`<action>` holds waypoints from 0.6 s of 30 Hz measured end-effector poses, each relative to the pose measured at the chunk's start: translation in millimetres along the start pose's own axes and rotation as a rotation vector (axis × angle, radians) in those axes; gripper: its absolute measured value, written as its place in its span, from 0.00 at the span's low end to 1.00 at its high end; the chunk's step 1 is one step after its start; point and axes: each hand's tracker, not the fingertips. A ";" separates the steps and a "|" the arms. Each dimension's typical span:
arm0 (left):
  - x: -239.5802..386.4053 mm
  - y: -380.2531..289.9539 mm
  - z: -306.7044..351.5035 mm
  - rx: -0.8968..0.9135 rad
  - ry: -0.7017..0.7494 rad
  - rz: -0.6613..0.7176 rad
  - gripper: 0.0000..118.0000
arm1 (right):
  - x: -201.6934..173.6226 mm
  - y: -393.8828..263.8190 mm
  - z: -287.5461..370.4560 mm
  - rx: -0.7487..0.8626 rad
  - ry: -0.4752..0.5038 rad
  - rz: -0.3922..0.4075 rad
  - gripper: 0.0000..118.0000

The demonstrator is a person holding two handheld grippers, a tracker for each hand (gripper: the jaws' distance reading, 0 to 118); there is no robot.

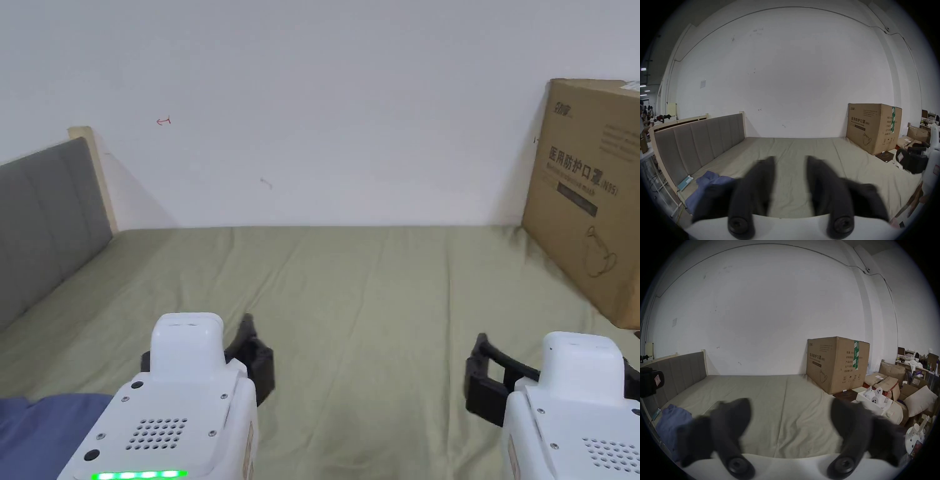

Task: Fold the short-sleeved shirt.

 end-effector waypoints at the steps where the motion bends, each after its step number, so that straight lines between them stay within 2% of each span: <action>1: 0.0 -1.8 0.2 0.000 0.010 -0.007 0.03 | -0.6 -0.5 1.8 0.024 -0.019 0.014 0.14; 2: 1.2 -3.7 2.0 -0.003 0.037 -0.014 0.02 | -3.5 -1.5 1.0 0.035 -0.069 0.036 0.09; 3: 0.5 -5.2 3.9 0.004 0.026 -0.007 0.00 | -4.0 -2.5 1.0 0.043 -0.092 0.038 0.09; 6: -6.1 -5.1 3.8 -0.002 -0.019 0.053 0.00 | 6.0 -2.7 1.6 0.028 -0.004 -0.014 0.08; 10: -5.9 -5.5 -2.4 -0.024 -0.010 0.043 0.00 | 10.1 -3.4 -3.2 -0.002 0.025 -0.044 0.05; 18: -4.1 -5.2 -7.2 -0.046 -0.024 0.036 0.00 | 7.6 -3.3 -3.8 -0.003 0.045 -0.012 0.02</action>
